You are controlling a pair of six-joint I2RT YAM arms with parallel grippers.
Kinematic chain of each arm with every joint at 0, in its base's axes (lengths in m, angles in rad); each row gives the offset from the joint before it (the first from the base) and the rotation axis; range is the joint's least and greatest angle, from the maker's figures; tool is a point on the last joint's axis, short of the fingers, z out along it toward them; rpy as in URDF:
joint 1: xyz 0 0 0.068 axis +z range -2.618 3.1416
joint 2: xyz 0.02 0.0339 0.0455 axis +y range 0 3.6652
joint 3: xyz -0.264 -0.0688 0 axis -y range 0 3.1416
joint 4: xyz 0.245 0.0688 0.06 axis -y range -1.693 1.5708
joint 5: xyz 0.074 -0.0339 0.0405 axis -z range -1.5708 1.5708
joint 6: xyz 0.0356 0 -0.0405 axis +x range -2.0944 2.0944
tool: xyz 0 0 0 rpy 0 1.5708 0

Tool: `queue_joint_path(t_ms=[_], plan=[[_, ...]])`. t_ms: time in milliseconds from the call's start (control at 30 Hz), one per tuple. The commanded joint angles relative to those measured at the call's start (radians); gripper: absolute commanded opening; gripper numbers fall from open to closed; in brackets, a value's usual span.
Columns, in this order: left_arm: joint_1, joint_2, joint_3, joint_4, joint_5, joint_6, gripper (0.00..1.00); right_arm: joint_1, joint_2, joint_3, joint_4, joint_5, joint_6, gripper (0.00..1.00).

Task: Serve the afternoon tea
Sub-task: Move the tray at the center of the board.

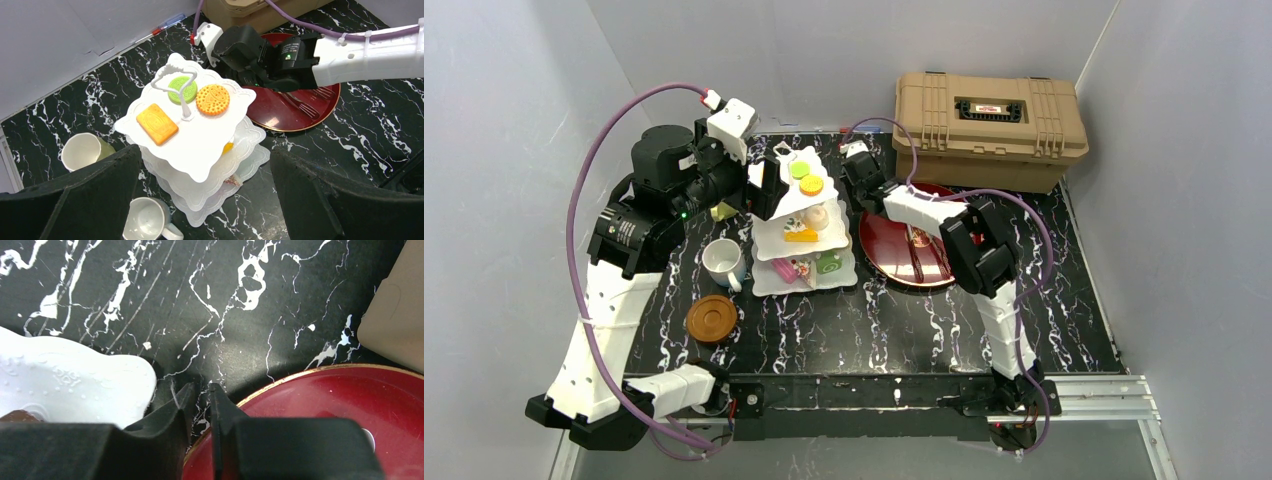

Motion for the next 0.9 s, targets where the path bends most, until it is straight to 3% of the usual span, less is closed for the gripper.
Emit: queue_joint_path(t_ms=[0, 200, 467, 533, 633, 867], plan=[[0.006, -0.015, 0.01, -0.003, 0.012, 0.003, 0.99, -0.016, -0.022, -0.05, 0.043, 0.035, -0.03, 0.24], [0.006, -0.009, 0.012, -0.007, 0.001, 0.009, 0.99, -0.045, -0.142, -0.249, 0.089, 0.079, -0.049, 0.15], [0.006, 0.003, 0.007, 0.007, -0.015, 0.003, 0.99, -0.056, -0.374, -0.492, 0.136, 0.158, -0.074, 0.13], [0.006, 0.007, 0.016, 0.006, -0.018, -0.003, 0.99, -0.057, -0.442, -0.527, 0.157, 0.138, -0.077, 0.19], [0.006, 0.017, 0.03, 0.007, -0.04, -0.009, 0.99, -0.057, -0.535, -0.487, 0.13, 0.075, -0.078, 0.38], [0.066, 0.077, 0.112, -0.024, -0.08, 0.028, 0.99, -0.056, -0.648, -0.136, -0.057, -0.197, -0.046, 0.8]])
